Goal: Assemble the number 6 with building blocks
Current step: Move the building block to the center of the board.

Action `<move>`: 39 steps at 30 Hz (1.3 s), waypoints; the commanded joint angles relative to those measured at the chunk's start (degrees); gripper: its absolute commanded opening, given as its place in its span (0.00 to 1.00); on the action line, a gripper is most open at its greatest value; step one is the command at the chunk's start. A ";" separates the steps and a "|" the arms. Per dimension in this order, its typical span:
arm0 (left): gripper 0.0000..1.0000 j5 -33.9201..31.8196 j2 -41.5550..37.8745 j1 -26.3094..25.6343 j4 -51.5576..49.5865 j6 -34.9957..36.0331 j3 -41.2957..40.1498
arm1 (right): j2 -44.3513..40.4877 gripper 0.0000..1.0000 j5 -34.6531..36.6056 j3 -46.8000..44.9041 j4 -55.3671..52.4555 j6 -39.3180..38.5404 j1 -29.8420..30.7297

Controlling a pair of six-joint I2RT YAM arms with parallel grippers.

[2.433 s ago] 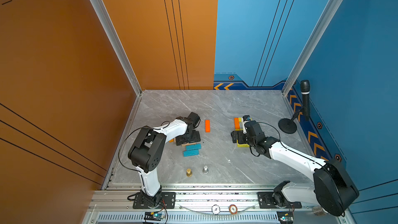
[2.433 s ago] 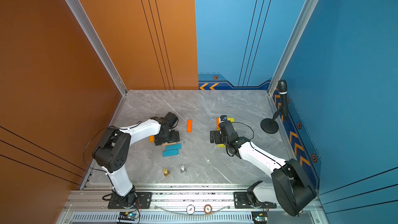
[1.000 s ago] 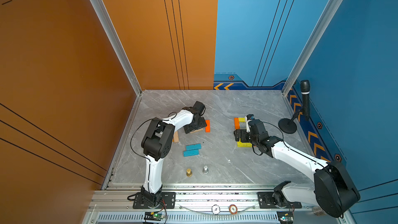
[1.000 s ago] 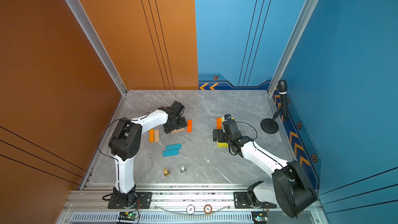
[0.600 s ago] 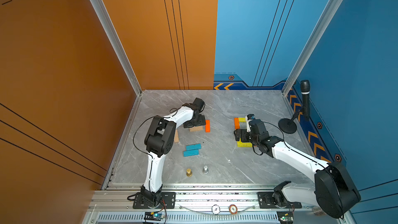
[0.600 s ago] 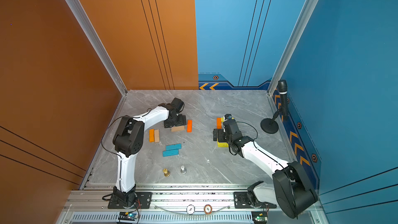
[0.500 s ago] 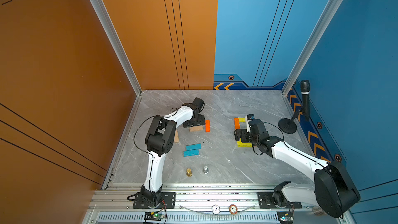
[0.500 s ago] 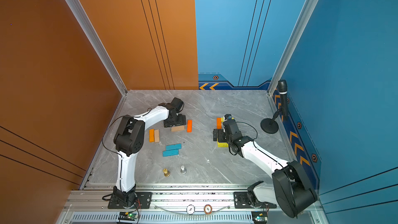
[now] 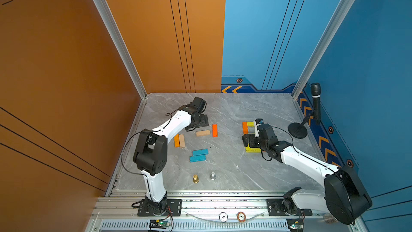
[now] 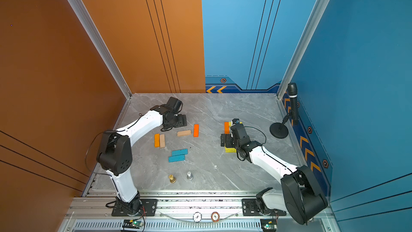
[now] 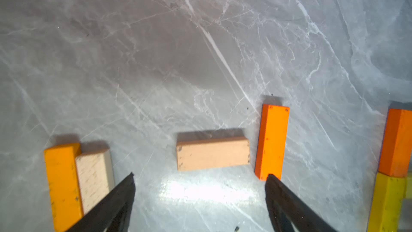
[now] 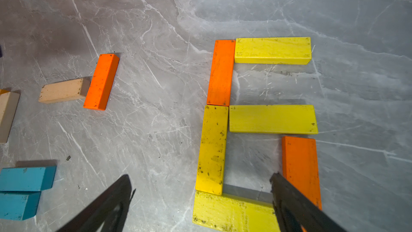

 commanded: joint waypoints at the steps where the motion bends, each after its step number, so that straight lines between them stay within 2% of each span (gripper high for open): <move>1: 0.89 -1.97 -3.22 -2.17 -2.23 -0.82 -6.06 | -0.90 0.97 -0.44 -0.69 -0.74 0.72 -0.38; 7: 0.88 -3.29 -8.70 -5.87 -2.23 -0.49 -13.82 | 0.14 0.95 -0.95 -0.56 -0.40 0.90 -0.29; 8: 0.83 -3.40 -9.11 -6.35 -2.16 -0.42 -14.76 | 0.08 0.95 -0.97 -0.51 -0.36 0.90 -0.21; 12: 0.81 -2.48 -8.62 -7.29 -1.89 -0.37 -16.93 | -0.92 0.95 -0.27 -0.95 -0.39 0.69 -0.20; 26: 0.72 1.23 -3.91 -8.10 0.96 0.85 -16.06 | -1.15 0.94 -0.16 -1.56 0.56 0.69 -0.20; 39: 0.66 2.68 4.59 -7.05 1.06 2.75 -9.42 | -0.69 0.94 -0.04 -1.44 0.77 0.66 -0.20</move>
